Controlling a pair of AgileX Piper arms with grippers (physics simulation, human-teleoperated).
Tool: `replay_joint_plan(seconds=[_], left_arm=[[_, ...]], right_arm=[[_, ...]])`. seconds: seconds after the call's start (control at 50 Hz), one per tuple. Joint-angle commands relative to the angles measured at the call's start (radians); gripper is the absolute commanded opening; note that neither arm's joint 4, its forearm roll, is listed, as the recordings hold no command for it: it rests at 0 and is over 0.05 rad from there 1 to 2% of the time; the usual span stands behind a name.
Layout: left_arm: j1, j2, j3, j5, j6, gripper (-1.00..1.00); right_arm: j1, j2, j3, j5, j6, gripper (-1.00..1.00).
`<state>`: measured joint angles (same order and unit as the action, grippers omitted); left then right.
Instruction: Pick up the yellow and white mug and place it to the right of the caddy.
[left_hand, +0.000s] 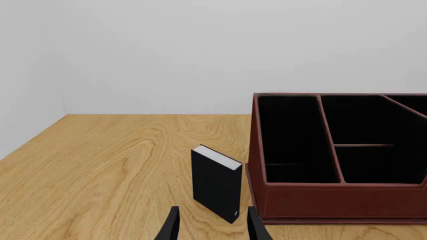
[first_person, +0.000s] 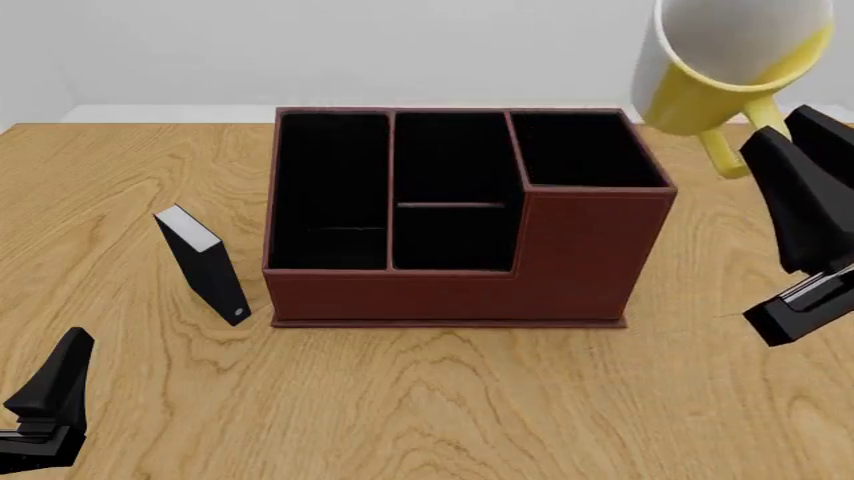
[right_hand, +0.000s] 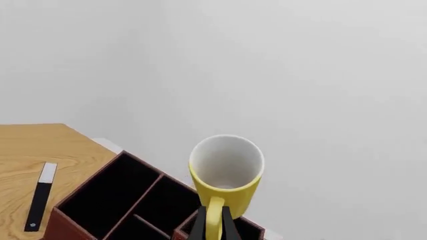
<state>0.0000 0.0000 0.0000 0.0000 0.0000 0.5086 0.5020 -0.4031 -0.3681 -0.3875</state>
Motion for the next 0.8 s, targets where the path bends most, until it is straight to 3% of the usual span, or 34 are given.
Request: replay_joint_plan(seconds=[0.02,0.64,0.8], left_arm=[[0.000,0.000,0.000,0.000,0.000,1.00],[0.000,0.000,0.000,0.000,0.000,1.00],[0.000,0.000,0.000,0.000,0.000,1.00]], right_arm=[[-0.025,-0.034,-0.005,0.030,0.015,-1.00],[-0.181,-0.090,-0.011,0.093,0.050,-1.00],[-0.188,-0.087,-0.008,0.087,0.038,-1.00]])
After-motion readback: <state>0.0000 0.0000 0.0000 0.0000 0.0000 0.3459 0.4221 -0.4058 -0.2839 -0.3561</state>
